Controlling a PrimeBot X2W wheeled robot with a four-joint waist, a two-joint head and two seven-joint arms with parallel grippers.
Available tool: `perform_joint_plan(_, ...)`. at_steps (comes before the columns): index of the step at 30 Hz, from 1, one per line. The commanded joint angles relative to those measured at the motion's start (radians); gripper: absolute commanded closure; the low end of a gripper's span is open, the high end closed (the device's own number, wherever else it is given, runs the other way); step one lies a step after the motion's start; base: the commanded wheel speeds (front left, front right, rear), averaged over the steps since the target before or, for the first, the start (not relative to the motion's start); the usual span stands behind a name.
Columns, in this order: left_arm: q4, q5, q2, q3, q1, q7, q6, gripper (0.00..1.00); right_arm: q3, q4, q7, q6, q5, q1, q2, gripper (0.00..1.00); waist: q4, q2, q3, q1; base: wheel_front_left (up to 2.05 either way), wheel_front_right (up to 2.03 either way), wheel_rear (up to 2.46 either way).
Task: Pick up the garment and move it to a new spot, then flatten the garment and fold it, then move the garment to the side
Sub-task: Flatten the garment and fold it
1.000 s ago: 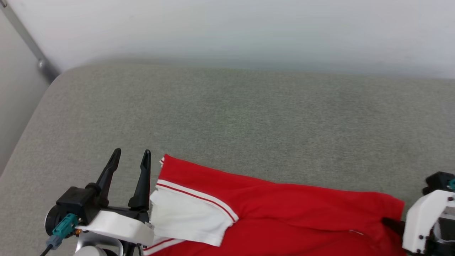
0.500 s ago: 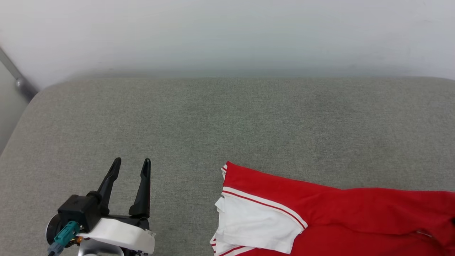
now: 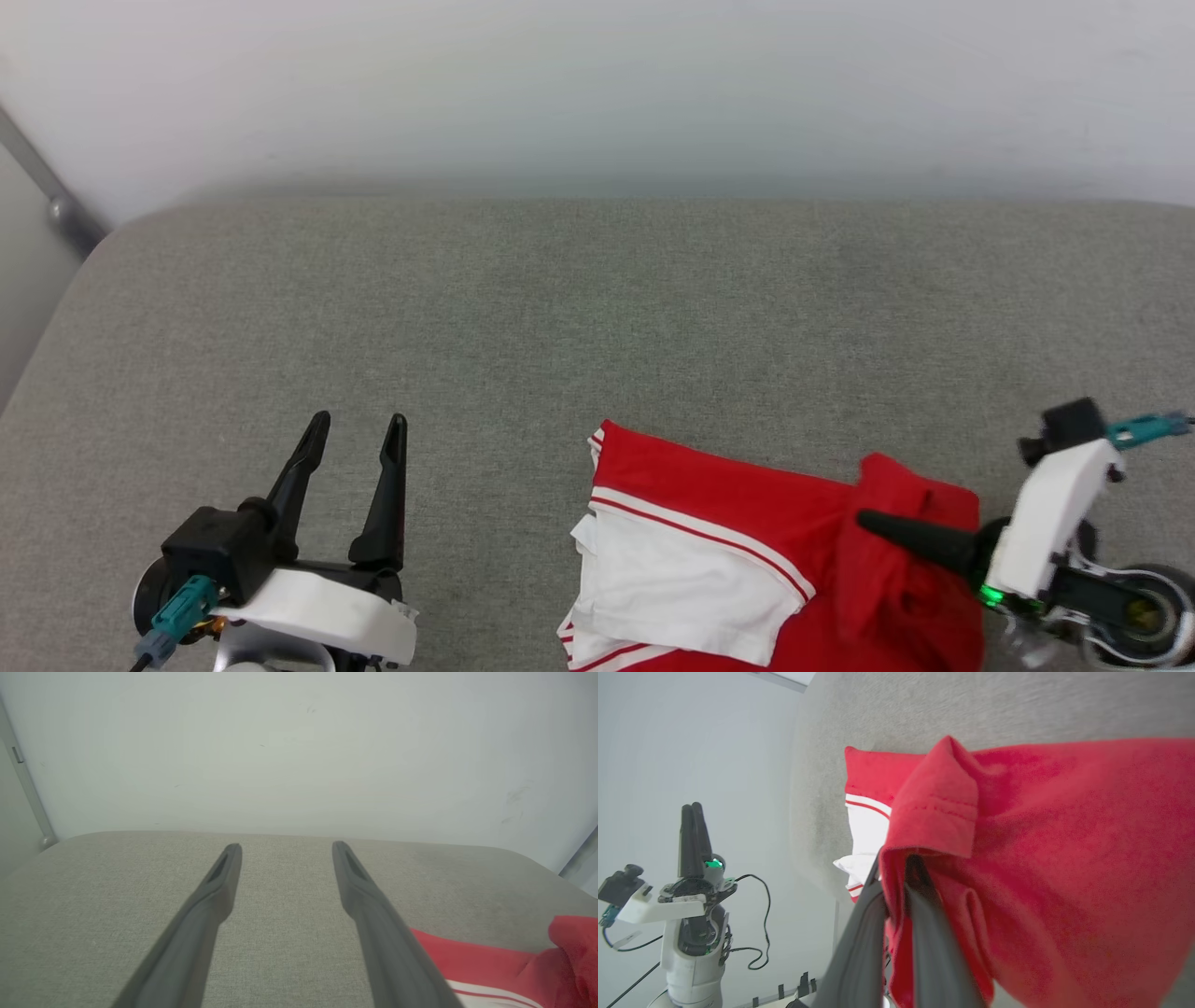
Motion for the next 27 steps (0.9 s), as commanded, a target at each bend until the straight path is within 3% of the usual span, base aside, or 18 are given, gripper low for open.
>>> perform_joint_plan(1,0.0,0.002,-0.001,-0.002,-0.013,0.003,-0.004,0.0,0.022,0.016,-0.02,0.0,0.029,-0.019,0.006,1.0,0.005,0.0,0.006,0.0,0.0,0.0,0.0)
perform_joint_plan(2,0.002,0.004,-0.003,-0.007,-0.024,0.006,-0.008,0.0,0.12,0.066,-0.086,0.0,0.111,-0.031,0.006,1.0,0.015,0.0,0.015,0.0,0.0,0.0,0.0)
perform_joint_plan(3,0.002,0.004,-0.003,-0.007,-0.024,0.006,-0.008,0.0,0.12,0.066,-0.086,0.0,0.111,-0.031,0.006,1.0,0.015,0.0,0.015,0.0,0.0,0.0,0.0)
perform_joint_plan(8,0.015,0.01,-0.012,-0.022,-0.054,0.01,-0.024,0.0,0.344,0.16,-0.237,0.0,0.239,-0.072,0.005,1.0,0.049,0.0,0.034,0.0,0.0,0.0,0.0)
perform_joint_plan(13,0.032,0.009,-0.022,-0.031,-0.075,0.009,-0.033,0.0,0.5,0.236,-0.338,0.0,0.282,-0.109,0.004,1.0,0.076,0.0,0.047,0.0,0.0,0.0,0.0)
perform_joint_plan(14,0.036,0.008,-0.024,-0.032,-0.076,0.009,-0.035,0.0,0.525,0.252,-0.35,0.0,0.279,-0.114,0.004,0.64,0.079,0.0,0.048,0.0,0.0,0.0,0.0)
perform_joint_plan(15,0.04,0.006,-0.025,-0.033,-0.078,0.008,-0.038,0.0,0.548,0.262,-0.362,0.0,0.27,-0.12,0.004,0.05,0.082,0.0,0.05,0.0,0.0,0.0,0.0)
perform_joint_plan(16,0.044,0.005,-0.027,-0.033,-0.08,0.007,-0.039,0.0,0.562,0.269,-0.378,0.0,0.267,-0.129,0.004,0.0,0.083,0.0,0.05,0.0,0.0,0.0,0.0)
perform_joint_plan(21,0.064,0.001,-0.033,-0.032,-0.071,0.002,-0.04,0.0,0.617,0.246,-0.427,0.0,0.218,-0.155,-0.016,0.0,0.08,0.0,0.036,0.0,0.0,0.0,0.0)
perform_joint_plan(24,0.074,-0.003,-0.033,-0.032,-0.062,0.0,-0.042,0.0,0.643,0.181,-0.468,0.0,0.168,-0.153,-0.068,0.0,0.073,0.0,0.02,0.0,0.0,0.0,0.0)
perform_joint_plan(27,0.083,-0.007,-0.034,-0.032,-0.056,0.0,-0.04,0.0,0.632,0.127,-0.58,0.0,0.045,-0.136,-0.138,0.0,0.062,0.0,0.003,0.0,0.0,0.0,0.0)
